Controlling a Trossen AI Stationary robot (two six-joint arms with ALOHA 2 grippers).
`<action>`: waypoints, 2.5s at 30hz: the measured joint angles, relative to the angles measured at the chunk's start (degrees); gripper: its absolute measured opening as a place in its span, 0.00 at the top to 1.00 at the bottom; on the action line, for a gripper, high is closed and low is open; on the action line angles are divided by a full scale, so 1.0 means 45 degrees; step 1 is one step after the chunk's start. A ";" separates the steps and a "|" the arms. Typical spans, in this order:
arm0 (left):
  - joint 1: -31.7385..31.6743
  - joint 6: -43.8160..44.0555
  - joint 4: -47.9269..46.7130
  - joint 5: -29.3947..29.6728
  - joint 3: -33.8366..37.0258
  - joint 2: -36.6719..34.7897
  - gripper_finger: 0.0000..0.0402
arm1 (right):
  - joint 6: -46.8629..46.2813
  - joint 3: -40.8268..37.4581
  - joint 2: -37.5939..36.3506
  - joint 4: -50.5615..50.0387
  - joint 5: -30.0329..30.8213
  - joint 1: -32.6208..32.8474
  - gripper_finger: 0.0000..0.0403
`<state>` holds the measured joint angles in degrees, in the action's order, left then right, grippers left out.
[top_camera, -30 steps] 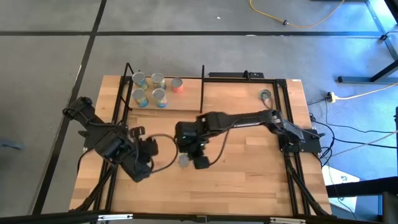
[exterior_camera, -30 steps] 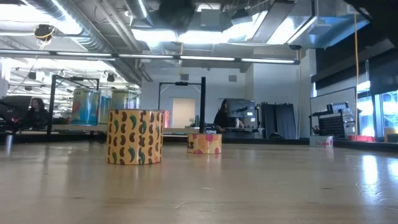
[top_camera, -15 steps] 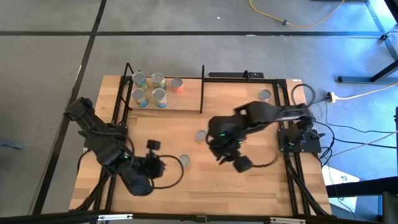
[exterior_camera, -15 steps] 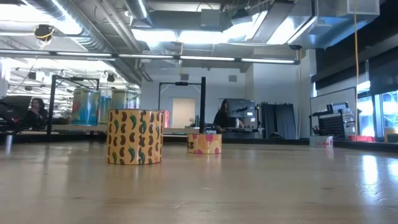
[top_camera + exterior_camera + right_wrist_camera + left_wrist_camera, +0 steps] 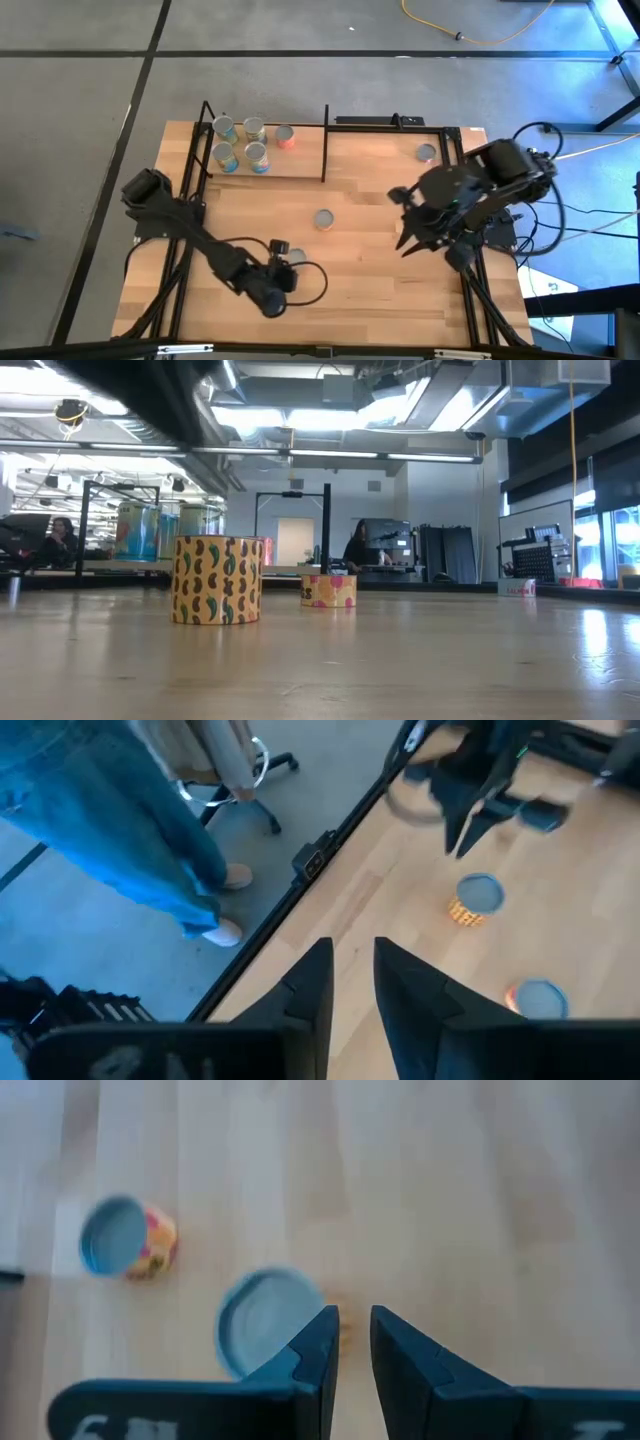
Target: Pick and place cans onto a shelf
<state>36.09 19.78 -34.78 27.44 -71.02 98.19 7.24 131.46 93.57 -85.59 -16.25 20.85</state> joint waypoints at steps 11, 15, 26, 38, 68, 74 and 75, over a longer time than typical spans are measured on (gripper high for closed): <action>-0.1073 -0.0539 0.0651 -0.1050 0.0009 0.1580 0.86 | -0.0298 0.0000 -0.0801 -0.0510 0.0907 0.0215 0.81; -0.1162 -0.0541 0.0587 -0.0478 0.0014 0.1603 0.86 | -0.0320 0.0000 -0.0803 -0.0963 0.1044 0.0213 0.81; -0.1237 -0.0852 0.0543 -0.0278 0.0024 0.1515 0.86 | -0.0306 0.0000 -0.0803 -0.0983 0.1040 0.0213 0.81; -0.1679 -0.0866 0.0524 -0.0432 0.0024 0.1515 0.86 | -0.0266 0.0000 -0.0803 -0.0983 0.1040 0.0213 0.81; -0.2624 0.0576 0.0470 -0.1268 0.0087 0.1681 0.94 | -0.0558 0.0000 -0.0798 -0.0983 0.1040 0.0208 0.81; -0.2968 0.0581 -0.0106 -0.1231 0.0087 0.1655 0.99 | -0.0558 0.0000 -0.0798 -0.0983 0.1040 0.0208 0.81; -0.3027 0.0570 -0.0181 -0.1255 0.0087 0.1600 0.99 | -0.0549 0.0000 -0.0798 -0.0983 0.1040 0.0208 0.81</action>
<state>22.47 22.35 -35.59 21.79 -70.63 105.39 4.77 131.46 89.97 -90.02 -11.57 21.78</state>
